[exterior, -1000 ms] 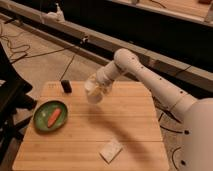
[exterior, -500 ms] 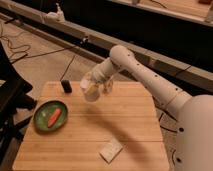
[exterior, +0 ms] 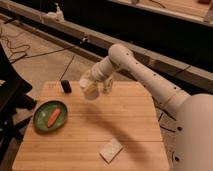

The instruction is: Place the ceramic cup over the eraser

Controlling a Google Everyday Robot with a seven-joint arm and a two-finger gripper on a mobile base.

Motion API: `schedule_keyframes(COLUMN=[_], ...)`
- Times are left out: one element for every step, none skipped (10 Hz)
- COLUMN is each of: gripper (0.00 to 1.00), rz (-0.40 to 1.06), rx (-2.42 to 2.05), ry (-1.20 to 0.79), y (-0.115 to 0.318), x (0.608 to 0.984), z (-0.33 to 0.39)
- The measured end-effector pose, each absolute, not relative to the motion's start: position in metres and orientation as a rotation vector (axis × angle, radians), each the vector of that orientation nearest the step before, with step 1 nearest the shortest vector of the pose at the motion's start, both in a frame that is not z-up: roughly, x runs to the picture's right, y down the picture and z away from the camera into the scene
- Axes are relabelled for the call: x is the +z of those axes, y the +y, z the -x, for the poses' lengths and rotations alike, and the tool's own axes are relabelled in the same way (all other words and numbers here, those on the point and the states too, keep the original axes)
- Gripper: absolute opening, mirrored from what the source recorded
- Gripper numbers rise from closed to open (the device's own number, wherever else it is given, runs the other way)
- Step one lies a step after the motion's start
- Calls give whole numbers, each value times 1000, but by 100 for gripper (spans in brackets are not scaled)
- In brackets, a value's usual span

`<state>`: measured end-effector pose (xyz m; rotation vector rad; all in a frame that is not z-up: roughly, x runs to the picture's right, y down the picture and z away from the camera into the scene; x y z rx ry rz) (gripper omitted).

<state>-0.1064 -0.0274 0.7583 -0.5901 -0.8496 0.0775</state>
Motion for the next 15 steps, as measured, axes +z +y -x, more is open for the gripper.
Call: schedule_keyframes(gripper=[0, 0, 0, 0, 0, 0, 0, 0, 0, 0, 0, 0, 0, 0, 0], rz=[581, 574, 567, 550, 535, 495, 467, 450, 432, 424, 423, 428, 436, 457, 469], rx=[57, 52, 51, 54, 56, 56, 51, 47, 42, 38, 34, 30, 28, 25, 24], ry=[-874, -895, -914, -944, -966, -1009, -1038, -1058, -1088, -1111, -1132, -1149, -1159, -1169, -1173], y=[-34, -39, -43, -51, -57, -73, -84, -90, -97, -101, -103, -102, -100, -94, -92], x=[760, 762, 765, 768, 769, 766, 764, 762, 761, 762, 764, 769, 773, 782, 787], z=[123, 132, 140, 149, 155, 166, 173, 179, 188, 196, 205, 215, 223, 236, 242])
